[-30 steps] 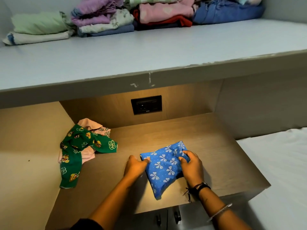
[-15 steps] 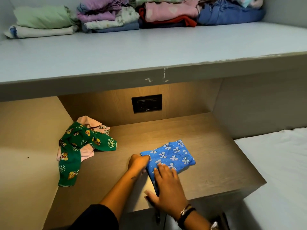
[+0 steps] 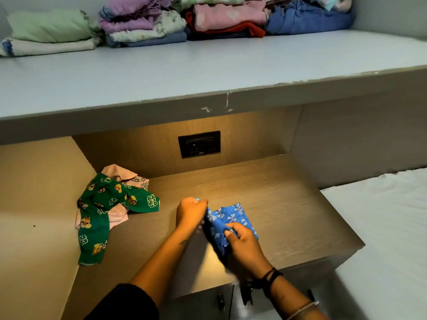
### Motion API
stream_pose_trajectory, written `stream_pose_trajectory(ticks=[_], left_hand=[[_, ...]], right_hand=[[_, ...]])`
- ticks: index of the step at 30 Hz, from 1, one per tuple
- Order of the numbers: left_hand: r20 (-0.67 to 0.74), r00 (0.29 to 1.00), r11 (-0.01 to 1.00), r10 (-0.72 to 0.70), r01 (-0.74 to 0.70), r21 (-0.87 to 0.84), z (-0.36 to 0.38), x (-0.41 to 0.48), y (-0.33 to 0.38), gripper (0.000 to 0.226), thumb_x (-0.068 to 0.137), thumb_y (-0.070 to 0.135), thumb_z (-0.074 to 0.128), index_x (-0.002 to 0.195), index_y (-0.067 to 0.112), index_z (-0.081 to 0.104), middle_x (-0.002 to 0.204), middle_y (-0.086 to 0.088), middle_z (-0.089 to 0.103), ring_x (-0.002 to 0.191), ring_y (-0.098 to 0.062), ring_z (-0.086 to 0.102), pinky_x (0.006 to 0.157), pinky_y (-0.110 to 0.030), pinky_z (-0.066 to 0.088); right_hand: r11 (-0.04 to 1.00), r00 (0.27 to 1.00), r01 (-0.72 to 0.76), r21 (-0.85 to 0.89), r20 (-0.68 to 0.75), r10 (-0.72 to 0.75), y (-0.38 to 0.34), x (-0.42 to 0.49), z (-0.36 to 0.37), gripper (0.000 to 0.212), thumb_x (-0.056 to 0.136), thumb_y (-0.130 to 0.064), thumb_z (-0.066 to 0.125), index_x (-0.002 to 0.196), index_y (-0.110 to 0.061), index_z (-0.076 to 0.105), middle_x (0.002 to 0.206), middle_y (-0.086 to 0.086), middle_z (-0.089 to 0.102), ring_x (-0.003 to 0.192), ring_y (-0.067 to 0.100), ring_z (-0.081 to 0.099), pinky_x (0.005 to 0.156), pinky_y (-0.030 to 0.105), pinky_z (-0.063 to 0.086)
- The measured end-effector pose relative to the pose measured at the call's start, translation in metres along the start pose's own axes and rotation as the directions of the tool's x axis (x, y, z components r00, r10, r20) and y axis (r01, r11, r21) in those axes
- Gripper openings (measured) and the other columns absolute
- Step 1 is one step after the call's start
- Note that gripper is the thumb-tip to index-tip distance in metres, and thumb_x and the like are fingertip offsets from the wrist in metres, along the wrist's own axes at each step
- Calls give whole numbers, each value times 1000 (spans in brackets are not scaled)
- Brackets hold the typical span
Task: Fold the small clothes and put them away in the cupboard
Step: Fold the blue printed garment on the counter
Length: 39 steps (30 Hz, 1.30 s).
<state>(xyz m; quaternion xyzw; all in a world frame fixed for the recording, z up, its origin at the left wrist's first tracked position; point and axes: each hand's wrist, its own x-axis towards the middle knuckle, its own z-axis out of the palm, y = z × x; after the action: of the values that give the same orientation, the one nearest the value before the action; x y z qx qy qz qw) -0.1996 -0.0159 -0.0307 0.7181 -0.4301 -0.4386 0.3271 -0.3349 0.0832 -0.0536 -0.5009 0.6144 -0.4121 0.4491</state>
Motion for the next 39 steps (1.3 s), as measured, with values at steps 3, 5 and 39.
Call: stream_pose_trajectory(ticks=[3,5,39], left_hand=[[50,993,994,110,-110,-2,17,-1,21,26,77,30,59,56,18,52,53,-8,59,40,-20,52,45,-22,40],[132,980,987,151,-141,-78,33,-4,29,27,86,24,61,62,18,50,63,-8,61,43,-18,53,44,-22,37],[337,855,909,394,-417,-5,89,7,-10,24,81,-2,72,97,15,66,91,3,62,88,-14,57,79,-16,48]], right_hand=[[959,991,-105,264,-48,122,5,6,-14,19,96,-2,49,97,-6,68,98,16,72,90,28,67,85,41,53],[858,967,-195,475,-52,249,10,7,-20,21,96,1,46,100,0,67,101,24,72,91,35,67,88,51,53],[740,962,-223,-634,-267,61,35,-6,-74,25,87,-21,48,112,-21,52,110,5,61,95,24,58,68,30,43]])
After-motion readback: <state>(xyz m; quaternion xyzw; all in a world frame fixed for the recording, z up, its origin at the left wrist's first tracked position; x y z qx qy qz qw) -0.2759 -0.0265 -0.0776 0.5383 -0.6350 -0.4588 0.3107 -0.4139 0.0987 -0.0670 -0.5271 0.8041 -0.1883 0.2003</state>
